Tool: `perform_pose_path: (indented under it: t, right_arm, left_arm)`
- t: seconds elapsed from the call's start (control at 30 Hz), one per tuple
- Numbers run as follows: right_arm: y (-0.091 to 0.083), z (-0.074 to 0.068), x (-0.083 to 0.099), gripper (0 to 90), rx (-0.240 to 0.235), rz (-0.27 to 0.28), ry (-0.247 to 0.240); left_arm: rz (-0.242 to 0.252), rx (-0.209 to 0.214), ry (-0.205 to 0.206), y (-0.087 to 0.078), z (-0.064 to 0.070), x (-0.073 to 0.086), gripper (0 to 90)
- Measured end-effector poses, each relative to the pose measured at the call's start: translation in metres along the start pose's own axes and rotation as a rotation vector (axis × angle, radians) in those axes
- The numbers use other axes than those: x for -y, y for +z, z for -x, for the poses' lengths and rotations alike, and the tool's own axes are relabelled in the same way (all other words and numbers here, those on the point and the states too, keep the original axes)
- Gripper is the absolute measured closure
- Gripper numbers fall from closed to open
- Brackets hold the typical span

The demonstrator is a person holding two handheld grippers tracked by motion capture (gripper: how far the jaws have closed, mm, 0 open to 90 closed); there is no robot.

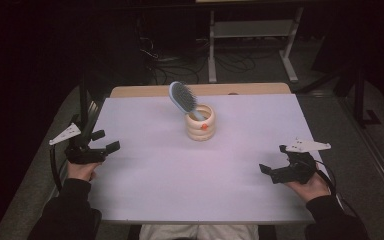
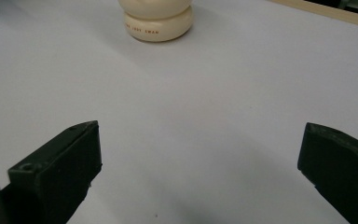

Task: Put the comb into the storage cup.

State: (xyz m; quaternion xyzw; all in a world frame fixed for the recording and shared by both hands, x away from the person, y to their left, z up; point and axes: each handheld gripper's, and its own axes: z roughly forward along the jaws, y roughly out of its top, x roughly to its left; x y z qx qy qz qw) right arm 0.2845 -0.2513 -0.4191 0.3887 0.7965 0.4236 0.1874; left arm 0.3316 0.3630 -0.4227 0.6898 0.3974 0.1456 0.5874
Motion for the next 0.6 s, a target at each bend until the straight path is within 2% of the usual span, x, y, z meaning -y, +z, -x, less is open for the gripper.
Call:
perform_pose_path:
  t: [0.23, 0.37, 0.47, 0.6]
  right_arm:
    - [0.0, 0.0, 0.0, 0.0, 0.002, -0.002, -0.003]
    - [-0.001, 0.0, 0.0, 0.0, 0.002, 0.001, -0.001]
    - [-0.002, 0.001, 0.001, 0.0, 0.002, 0.001, -0.002]
    - [-0.001, 0.0, 0.001, 0.0, 0.002, -0.002, -0.002]
  left_arm:
    - [0.002, -0.03, 0.041, -0.008, 0.002, 0.004, 0.0]
    - [-0.01, -0.044, 0.044, -0.013, 0.001, 0.008, 0.0]
    - [-0.022, -0.052, 0.029, -0.017, 0.001, 0.01, 0.0]
    - [-0.035, -0.062, 0.045, -0.021, 0.002, 0.012, 0.0]
